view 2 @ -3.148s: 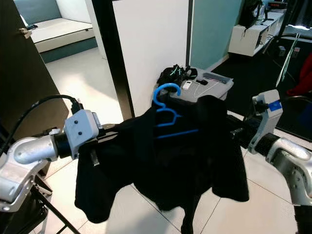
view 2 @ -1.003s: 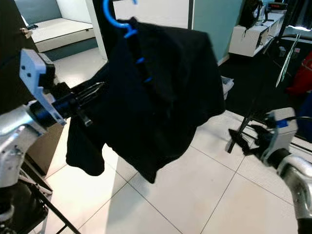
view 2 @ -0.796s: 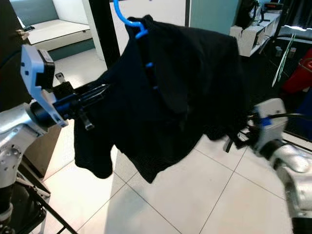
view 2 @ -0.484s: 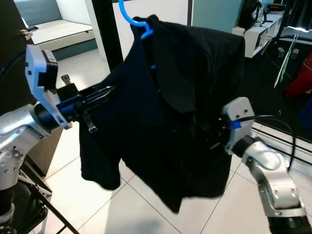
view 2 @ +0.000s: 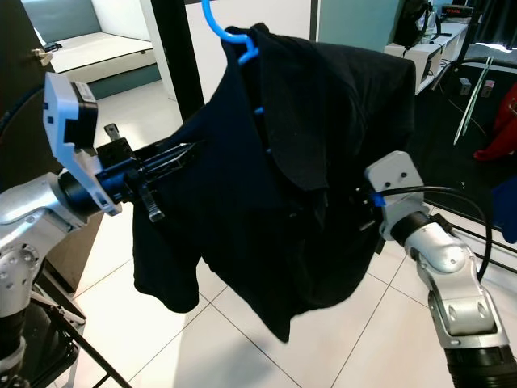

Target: Hang hanger

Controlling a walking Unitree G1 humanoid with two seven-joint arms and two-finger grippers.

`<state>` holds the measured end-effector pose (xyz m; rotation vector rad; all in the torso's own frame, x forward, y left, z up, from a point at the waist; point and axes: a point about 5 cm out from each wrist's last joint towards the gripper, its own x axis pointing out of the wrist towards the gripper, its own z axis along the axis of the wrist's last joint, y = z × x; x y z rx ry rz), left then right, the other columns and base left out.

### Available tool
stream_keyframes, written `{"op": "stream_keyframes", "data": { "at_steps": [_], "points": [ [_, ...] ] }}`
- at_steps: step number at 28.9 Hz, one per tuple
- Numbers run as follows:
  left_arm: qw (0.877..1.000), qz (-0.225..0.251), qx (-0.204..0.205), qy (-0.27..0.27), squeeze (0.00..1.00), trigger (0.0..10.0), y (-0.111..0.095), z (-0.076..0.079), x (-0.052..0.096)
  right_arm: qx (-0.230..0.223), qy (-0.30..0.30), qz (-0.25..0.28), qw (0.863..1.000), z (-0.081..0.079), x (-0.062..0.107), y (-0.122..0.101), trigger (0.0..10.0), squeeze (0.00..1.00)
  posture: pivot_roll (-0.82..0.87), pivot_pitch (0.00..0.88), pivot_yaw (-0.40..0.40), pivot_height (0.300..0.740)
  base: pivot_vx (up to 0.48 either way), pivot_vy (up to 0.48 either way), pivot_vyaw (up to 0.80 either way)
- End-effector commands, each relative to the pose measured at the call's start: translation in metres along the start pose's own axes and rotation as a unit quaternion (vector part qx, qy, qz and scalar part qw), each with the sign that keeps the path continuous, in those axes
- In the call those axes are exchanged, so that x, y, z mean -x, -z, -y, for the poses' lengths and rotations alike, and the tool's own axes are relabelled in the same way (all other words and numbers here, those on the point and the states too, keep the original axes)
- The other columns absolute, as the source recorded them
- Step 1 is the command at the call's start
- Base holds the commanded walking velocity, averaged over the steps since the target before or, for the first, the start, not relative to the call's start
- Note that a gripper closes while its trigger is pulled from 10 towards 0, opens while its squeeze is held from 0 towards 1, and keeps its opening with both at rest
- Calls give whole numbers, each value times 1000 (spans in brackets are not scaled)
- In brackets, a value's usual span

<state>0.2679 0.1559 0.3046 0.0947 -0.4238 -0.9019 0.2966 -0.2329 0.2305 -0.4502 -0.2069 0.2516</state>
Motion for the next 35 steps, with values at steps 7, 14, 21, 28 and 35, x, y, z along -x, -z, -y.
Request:
{"op": "stream_keyframes", "data": {
  "at_steps": [7,14,21,28,35],
  "points": [
    [999,0,-34,-5,0,10000,-10,-12,12,-42,21,18,999,18,1,-5,0,0,-56,0,31,740,0,0,0],
    [999,-4,-37,-3,0,10000,-9,-12,14,-51,31,27,998,25,0,-9,0,0,-56,0,31,740,0,0,0],
    [998,-22,-60,17,0,10000,-6,-13,22,-119,34,58,991,40,1,-21,0,0,-57,0,32,740,0,0,0],
    [984,-103,-124,72,0,10000,-3,-20,54,-251,-61,115,959,81,20,-49,0,0,-58,0,25,740,0,0,0],
    [974,-134,-167,71,0,10000,-7,-29,61,-263,-185,85,943,78,34,-56,0,0,-58,0,13,740,0,0,0]
  ]
}}
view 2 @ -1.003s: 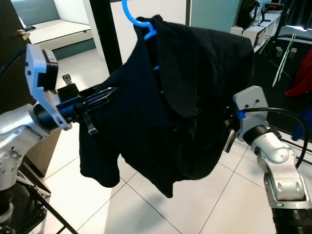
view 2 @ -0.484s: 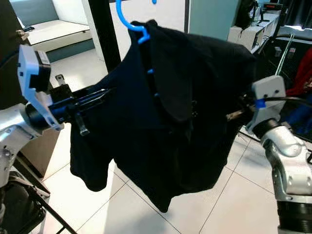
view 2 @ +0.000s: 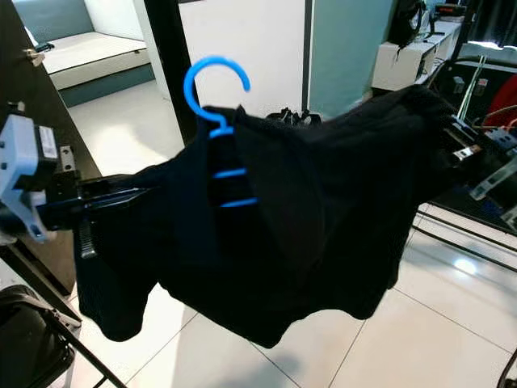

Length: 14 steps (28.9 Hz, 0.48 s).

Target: Hang hanger

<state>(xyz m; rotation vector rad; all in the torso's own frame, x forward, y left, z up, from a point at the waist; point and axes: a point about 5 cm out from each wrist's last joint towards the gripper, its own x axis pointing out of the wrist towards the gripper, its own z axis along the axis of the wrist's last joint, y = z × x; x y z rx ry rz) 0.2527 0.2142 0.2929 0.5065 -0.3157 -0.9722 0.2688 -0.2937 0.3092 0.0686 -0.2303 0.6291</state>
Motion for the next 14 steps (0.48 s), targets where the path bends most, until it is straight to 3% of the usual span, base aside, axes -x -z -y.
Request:
{"op": "stream_keyframes", "data": {
  "at_steps": [1,2,4,6,7,9,11,12,14],
  "points": [
    [1000,-15,-22,-11,0,10000,-3,-7,5,-9,-33,-8,999,-7,-1,-1,0,0,-58,0,13,740,0,0,0],
    [999,-18,-28,-21,0,10000,-2,-10,6,-16,-46,-24,999,-8,1,1,0,0,-58,0,11,740,0,0,0],
    [998,-8,-34,-47,0,10000,-4,-16,6,-6,-79,-120,990,-14,9,19,0,0,-61,0,9,740,0,0,0],
    [998,-8,-34,-47,0,10000,-4,-16,6,-6,-79,-120,990,-14,9,19,0,0,-61,0,9,740,0,0,0],
    [998,5,-33,-56,0,10000,-6,-17,4,-17,-90,-155,984,-17,12,28,0,0,-61,0,9,740,0,0,0],
    [998,18,-30,-54,0,10000,-7,-16,3,-22,-80,-185,979,-16,14,37,0,0,-63,0,7,740,0,0,0],
    [998,36,-24,-50,0,10000,-9,-14,2,-30,-27,-227,973,-5,17,50,0,0,-65,0,6,740,0,0,0],
    [998,39,-23,-49,0,10000,-9,-14,2,-26,-2,-254,967,1,20,57,7059,0,-65,0,6,740,0,0,0],
    [998,39,-23,-49,0,10000,-9,-14,2,-26,-2,-254,967,1,20,57,7059,0,-65,0,6,740,0,0,0]
  ]
}}
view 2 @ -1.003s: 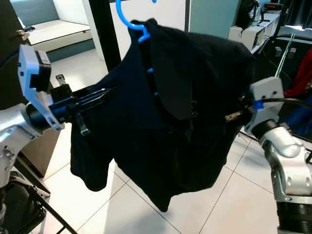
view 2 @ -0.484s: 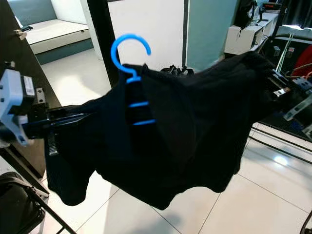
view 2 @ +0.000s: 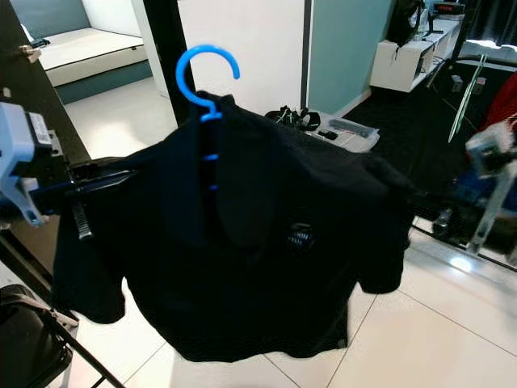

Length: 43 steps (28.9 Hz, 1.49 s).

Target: Hang hanger

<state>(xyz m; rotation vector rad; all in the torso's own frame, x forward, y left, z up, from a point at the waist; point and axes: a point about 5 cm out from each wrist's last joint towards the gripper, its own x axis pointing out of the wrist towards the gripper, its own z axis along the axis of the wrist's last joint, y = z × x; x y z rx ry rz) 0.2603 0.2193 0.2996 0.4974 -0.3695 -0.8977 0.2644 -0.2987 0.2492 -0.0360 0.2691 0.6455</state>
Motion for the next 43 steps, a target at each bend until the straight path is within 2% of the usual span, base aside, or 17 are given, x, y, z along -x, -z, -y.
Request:
{"op": "stream_keyframes", "data": {
  "at_steps": [1,3,4,5,9,15,18,19,21,22,25,26,31,33,34,38,43],
  "points": [
    [1000,27,-12,-10,0,10000,-9,-4,3,3,18,-31,999,4,1,5,10000,0,-62,0,6,740,0,0,0],
    [999,31,-9,-11,0,10000,-11,-7,8,-13,55,-29,998,13,4,6,10000,0,-62,0,6,740,0,0,0],
    [999,33,-7,-8,0,10000,-12,-8,10,-18,62,-16,998,15,5,4,10000,627,-62,0,6,740,0,0,0],
    [999,36,-2,-6,0,10000,-12,-8,11,-27,60,8,998,16,6,0,10000,1000,-62,0,6,740,0,0,0],
    [999,36,4,-1,0,10000,-11,-7,12,-39,57,43,997,18,8,-3,10000,1000,-62,0,6,740,0,0,0],
    [999,34,18,2,0,10000,-6,-3,12,-51,128,68,988,37,14,3,10000,1000,-62,0,8,740,0,0,0],
    [999,16,45,2,0,10000,6,0,12,-37,361,25,931,77,31,23,10000,1000,-66,0,11,740,0,0,0],
    [998,11,57,-1,0,10000,10,2,11,-36,388,16,921,80,31,31,10000,710,-66,0,11,740,0,0,0],
    [998,9,65,-3,0,10000,13,3,10,-38,395,13,918,80,29,36,10000,710,-66,0,11,740,0,0,0],
    [997,-10,78,-11,0,10000,23,8,7,-58,374,39,925,71,15,40,10000,0,-57,0,13,740,0,0,0],
    [996,-24,86,-16,0,10000,30,12,5,-72,356,59,930,64,6,41,10000,0,-54,0,14,740,0,0,0],
    [989,-62,126,-54,0,10000,55,29,-8,-82,289,85,950,35,-29,47,10000,0,-49,0,19,740,0,0,0],
    [973,-96,177,-114,0,10000,84,54,-21,-96,241,86,962,5,-61,61,10000,0,-45,0,18,740,0,0,0],
    [954,-127,215,-167,0,10000,107,87,-25,-85,204,77,972,-25,-87,76,10000,0,-43,0,18,740,0,0,-400],
    [954,-127,215,-167,0,10000,107,87,-25,-85,204,77,972,-25,-87,76,10000,0,-43,0,18,740,0,0,-800],
    [940,-162,209,-215,0,10000,111,128,-15,-77,186,54,978,-56,-101,101,10000,0,-42,0,4,740,0,0,-800],
    [922,-163,221,-274,0,10000,105,139,-7,-91,211,61,971,-56,-92,102,10000,0,-37,0,-2,740,0,0,-800]
  ]
}}
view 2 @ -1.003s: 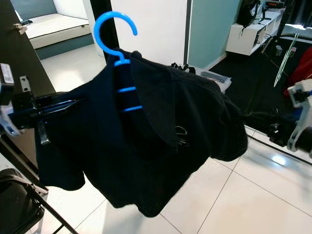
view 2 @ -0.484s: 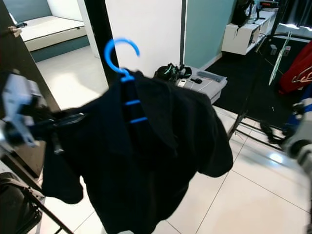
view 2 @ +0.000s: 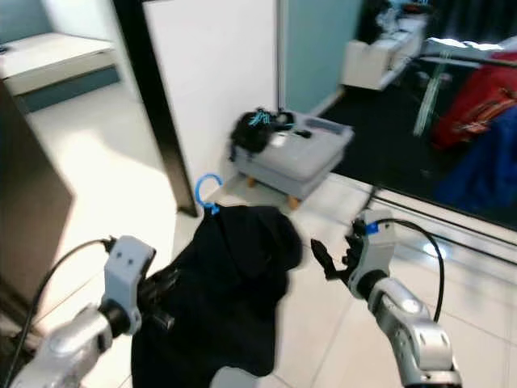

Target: Hang hanger

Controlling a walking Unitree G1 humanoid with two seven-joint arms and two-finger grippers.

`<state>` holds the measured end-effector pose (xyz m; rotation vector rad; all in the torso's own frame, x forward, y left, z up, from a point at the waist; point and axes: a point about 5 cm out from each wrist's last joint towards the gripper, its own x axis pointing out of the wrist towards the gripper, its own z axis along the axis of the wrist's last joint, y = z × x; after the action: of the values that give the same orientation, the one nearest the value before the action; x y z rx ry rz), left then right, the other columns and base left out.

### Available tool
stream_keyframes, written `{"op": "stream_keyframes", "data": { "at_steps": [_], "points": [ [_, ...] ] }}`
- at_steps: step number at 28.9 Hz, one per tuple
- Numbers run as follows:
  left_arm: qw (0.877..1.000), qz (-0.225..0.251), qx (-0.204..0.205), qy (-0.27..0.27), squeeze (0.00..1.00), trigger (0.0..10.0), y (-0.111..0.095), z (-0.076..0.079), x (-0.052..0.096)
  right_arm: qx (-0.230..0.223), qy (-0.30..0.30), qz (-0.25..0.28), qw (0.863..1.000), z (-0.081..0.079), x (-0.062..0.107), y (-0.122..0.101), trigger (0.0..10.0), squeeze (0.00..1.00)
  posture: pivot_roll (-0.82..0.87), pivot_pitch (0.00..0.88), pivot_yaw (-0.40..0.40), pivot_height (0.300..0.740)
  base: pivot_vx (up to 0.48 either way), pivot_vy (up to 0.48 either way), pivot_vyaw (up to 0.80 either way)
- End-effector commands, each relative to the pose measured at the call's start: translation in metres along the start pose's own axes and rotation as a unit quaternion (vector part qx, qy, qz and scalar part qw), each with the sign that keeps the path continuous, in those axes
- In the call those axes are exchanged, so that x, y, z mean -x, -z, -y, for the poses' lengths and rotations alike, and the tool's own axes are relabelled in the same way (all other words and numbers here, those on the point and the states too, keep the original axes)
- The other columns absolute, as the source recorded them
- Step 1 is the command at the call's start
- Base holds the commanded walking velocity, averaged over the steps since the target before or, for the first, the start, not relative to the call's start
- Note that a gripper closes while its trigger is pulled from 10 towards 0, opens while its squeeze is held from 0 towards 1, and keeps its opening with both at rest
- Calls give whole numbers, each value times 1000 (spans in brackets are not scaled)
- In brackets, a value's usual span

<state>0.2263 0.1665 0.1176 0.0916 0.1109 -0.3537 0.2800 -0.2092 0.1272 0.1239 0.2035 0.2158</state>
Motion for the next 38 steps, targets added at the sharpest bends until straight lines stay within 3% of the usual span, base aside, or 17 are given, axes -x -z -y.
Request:
{"op": "stream_keyframes", "data": {
  "at_steps": [1,3,10,16,27,36,38],
  "points": [
    [998,49,-10,-34,0,10000,-19,-3,3,1,13,7,1000,1,5,-2,10000,0,-37,0,-2,740,0,0,-800],
    [996,55,-8,-63,0,10000,-20,-6,3,-1,23,11,1000,-1,10,-1,10000,0,-41,0,-5,740,0,0,-800],
    [993,82,15,-86,0,10000,-22,-5,3,1,66,34,997,0,19,0,10000,0,-57,0,-8,740,0,0,-800],
    [988,99,15,-120,0,10000,-28,-2,1,-4,97,50,994,5,17,-4,10000,0,-48,0,-23,740,116,0,-533],
    [988,105,16,-116,0,10000,-30,0,-2,10,97,53,994,2,17,-6,10000,0,-52,0,-15,740,370,0,0],
    [990,108,2,-92,0,10000,-34,6,-8,13,87,52,995,0,17,-6,10000,0,-62,0,-12,740,378,0,-800],
    [992,110,-13,-65,0,10000,-38,15,-12,13,85,53,995,0,17,-6,10000,0,-68,0,-8,740,382,0,-800]
  ]
}}
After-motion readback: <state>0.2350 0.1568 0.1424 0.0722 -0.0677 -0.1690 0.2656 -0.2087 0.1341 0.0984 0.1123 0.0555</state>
